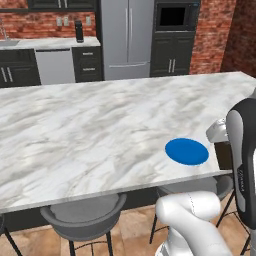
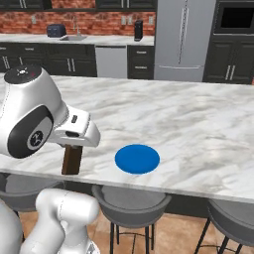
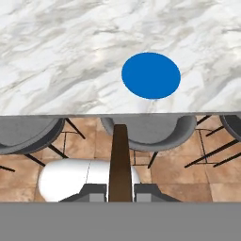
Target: Start the toaster. Once the lever pops up, take the bread to the plate on the dining counter.
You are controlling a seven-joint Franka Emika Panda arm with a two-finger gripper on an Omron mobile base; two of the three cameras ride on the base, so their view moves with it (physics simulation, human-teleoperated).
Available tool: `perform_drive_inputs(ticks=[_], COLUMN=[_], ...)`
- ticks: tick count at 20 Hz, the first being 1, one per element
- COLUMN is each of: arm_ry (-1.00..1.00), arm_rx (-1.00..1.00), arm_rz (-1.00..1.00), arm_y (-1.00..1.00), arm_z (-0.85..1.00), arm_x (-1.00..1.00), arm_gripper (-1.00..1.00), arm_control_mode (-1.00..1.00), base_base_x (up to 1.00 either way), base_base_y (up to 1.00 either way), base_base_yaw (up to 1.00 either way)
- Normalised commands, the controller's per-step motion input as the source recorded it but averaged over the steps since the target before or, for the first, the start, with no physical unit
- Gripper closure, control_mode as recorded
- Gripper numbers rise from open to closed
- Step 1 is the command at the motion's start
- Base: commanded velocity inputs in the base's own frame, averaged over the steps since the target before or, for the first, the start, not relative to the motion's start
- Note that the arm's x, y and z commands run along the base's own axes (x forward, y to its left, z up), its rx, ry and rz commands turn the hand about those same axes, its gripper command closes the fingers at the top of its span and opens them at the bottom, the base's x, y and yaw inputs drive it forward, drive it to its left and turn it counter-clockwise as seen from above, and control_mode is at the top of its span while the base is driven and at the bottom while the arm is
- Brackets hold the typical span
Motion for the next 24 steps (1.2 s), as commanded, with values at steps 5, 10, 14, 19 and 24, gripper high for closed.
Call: perform_drive_inputs(ticks=[5,10,14,19,24], arm_ry=[0.00,0.00,0.00,0.02,0.01], arm_rx=[0.03,0.10,0.09,0.05,0.01], arm_rz=[0.01,0.04,0.07,0.07,0.05], arm_y=[-0.16,-0.46,-0.34,-0.23,-0.09], arm_z=[0.00,0.00,-0.09,-0.32,-0.43], arm_x=[0.24,0.80,0.84,0.69,0.56], arm_gripper=[1.00,1.00,1.00,1.00,1.00], arm_control_mode=[-1.00,-1.00,-1.00,-1.00,-1.00], base_base_x=[0.26,0.00,0.00,0.00,0.00], base_base_y=[-0.14,0.00,0.00,0.00,0.00], base_base_yaw=[0.00,0.00,0.00,0.00,0.00])
